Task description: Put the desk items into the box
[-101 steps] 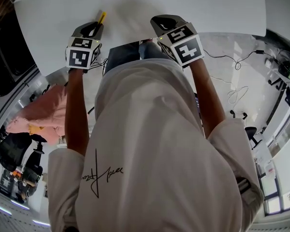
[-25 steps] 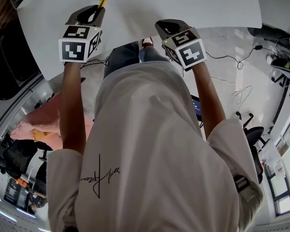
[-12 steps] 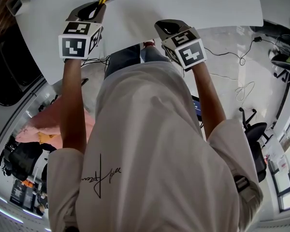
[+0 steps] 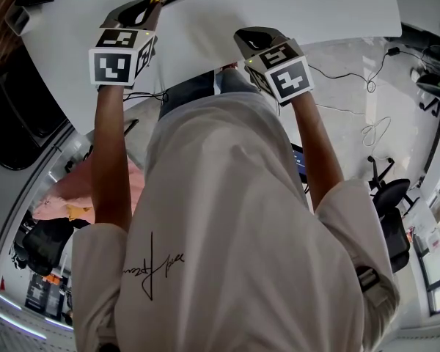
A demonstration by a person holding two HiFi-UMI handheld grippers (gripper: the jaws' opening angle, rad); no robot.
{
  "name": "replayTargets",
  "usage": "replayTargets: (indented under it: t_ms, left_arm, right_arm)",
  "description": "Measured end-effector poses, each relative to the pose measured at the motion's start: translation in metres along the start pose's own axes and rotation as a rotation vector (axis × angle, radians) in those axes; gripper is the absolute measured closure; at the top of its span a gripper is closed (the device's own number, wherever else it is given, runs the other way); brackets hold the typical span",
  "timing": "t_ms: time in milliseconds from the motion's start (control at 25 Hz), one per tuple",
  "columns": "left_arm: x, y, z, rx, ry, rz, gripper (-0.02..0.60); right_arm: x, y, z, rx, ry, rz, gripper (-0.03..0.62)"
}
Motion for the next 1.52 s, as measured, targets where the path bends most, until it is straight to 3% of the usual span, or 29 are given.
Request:
replayTargets:
  t_ms: [960, 1520]
  left_arm:
    - [-0.013, 0.015, -0.044, -0.036, -0.090, -0.010, 0.517]
    - [-0.014, 0.014, -0.055, -0.064, -0.103, -0.010, 0.517]
  right_arm:
    - [0.017, 0.007, -0.009, -0.009, -0.020, -0.082, 0.565]
    - [0.022, 0.010, -0.010, -0.006, -0.020, -0.089, 0.565]
Point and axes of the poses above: the fingertips, and each gripper's own axes: z backward along the fingers, x to its right, y out of its top, the point moved 8 cm from there along z, backward along the fingers, and after that the axes turned 10 degrees about -z, right-handed, at the moved point
